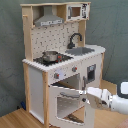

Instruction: Play with the kitchen

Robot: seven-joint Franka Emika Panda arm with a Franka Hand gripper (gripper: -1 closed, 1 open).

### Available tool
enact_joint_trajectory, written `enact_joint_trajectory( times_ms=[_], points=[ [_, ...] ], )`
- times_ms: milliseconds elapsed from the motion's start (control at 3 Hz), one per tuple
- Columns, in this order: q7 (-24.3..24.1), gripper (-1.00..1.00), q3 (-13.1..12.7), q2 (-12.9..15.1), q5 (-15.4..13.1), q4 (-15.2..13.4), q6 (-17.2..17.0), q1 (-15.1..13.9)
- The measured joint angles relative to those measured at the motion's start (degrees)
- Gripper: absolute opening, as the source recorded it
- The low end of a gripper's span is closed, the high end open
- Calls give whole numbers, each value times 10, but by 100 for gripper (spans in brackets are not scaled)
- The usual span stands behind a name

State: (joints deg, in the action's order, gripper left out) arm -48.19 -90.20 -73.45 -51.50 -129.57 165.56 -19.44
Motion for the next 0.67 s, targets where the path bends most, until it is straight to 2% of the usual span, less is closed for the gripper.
enact_joint_trajectory(
  times_ms=[667],
  points=[
    [-123,100,-15,-3,0,-8,31,-8]
  ],
)
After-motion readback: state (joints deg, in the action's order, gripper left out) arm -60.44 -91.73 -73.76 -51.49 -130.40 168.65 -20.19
